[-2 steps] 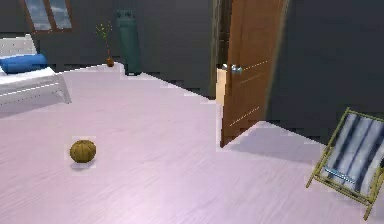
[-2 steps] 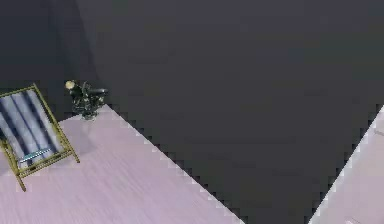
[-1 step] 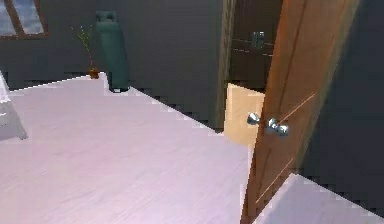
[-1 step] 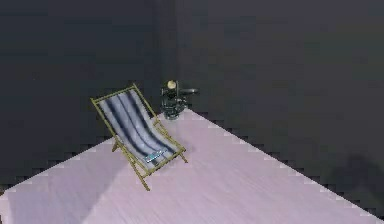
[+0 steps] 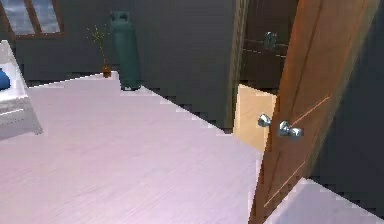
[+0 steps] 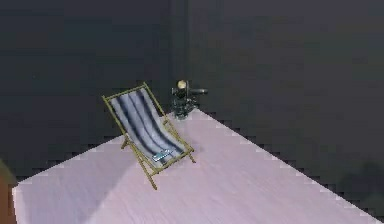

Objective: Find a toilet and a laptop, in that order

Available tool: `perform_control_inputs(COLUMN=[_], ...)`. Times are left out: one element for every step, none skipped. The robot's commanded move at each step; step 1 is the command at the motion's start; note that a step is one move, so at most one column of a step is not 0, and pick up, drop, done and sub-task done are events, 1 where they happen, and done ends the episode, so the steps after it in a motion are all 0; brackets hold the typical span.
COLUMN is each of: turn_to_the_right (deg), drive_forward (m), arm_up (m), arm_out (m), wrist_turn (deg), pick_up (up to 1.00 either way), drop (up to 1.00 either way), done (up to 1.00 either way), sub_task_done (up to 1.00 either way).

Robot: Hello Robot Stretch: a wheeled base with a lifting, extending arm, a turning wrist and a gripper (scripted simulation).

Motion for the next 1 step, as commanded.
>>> perform_control_inputs(turn_to_the_right=[0.0], drive_forward=[0.80], arm_up=[0.00], arm_out=[0.00], wrist_turn=[0.0], pick_up=[0.00], drop=[0.00], done=[0.00], sub_task_done=[0.00])
